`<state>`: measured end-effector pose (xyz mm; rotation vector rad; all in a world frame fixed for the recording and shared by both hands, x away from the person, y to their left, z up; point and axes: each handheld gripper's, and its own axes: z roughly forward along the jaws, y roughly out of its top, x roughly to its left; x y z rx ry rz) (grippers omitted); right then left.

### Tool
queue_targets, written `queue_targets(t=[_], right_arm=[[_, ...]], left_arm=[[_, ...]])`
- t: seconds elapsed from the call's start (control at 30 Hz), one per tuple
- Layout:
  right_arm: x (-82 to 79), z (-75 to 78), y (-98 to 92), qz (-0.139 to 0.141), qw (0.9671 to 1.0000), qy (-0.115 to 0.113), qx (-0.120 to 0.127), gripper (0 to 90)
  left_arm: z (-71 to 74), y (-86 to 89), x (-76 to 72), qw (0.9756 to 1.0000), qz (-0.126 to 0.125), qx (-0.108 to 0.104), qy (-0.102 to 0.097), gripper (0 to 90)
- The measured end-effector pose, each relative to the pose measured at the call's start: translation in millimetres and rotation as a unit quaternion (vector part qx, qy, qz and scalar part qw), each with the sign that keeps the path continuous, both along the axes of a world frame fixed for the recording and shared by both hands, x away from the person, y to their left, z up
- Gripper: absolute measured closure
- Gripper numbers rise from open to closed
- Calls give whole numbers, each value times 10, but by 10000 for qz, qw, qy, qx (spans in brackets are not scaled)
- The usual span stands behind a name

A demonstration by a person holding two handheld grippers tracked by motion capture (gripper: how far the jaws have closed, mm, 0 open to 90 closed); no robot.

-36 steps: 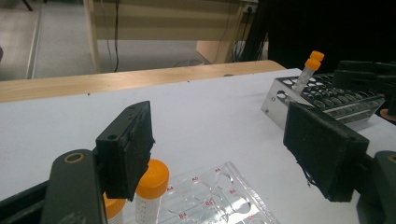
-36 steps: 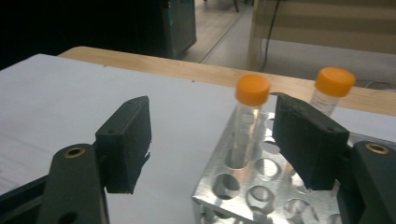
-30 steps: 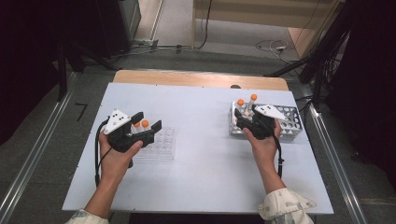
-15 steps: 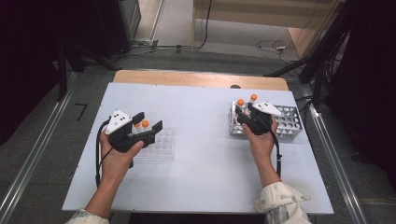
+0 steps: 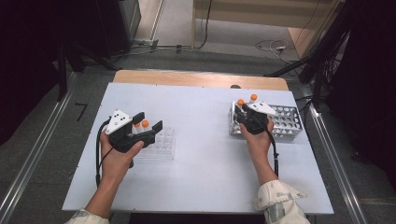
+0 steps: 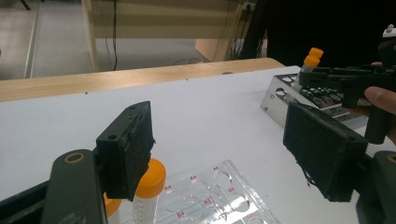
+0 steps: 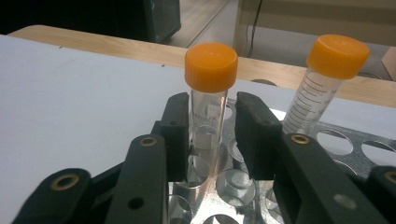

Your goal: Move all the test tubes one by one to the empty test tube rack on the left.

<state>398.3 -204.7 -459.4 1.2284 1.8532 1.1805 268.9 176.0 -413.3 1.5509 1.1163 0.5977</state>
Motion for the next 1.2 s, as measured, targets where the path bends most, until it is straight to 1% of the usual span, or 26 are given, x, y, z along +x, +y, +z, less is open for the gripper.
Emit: queue_targets(t=[0.07, 0.27, 0.37, 0.53, 0.73, 0.87, 1.07, 1.2], right_arm=[[7, -9, 0, 5, 10000, 28, 0, 665], [25, -24, 12, 37, 10000, 4, -19, 707], [28, -17, 24, 75, 9999, 10, -73, 712], [6, 69, 19, 92, 9999, -97, 23, 714], [-23, 180, -32, 72, 9996, -230, 173, 714], [-54, 255, -45, 115, 9991, -342, 233, 714], [-129, 407, -55, 144, 9982, -471, 332, 716], [-198, 490, -51, 216, 9976, -545, 359, 716]], left_arm=[[-2, 3, 1, 10000, 9, 0, 5, 258], [-4, 2, 5, 10000, 13, -3, 5, 258], [-4, 1, 3, 10000, 6, 0, 6, 259], [-8, 3, 3, 10000, 12, 2, 8, 259], [-3, 4, 0, 10000, 19, -6, 4, 258], [-1, 0, -2, 10000, -5, -6, -2, 254], [1, -3, -4, 10000, -22, -16, 7, 252], [7, -5, -7, 10000, -33, -12, 24, 252]])
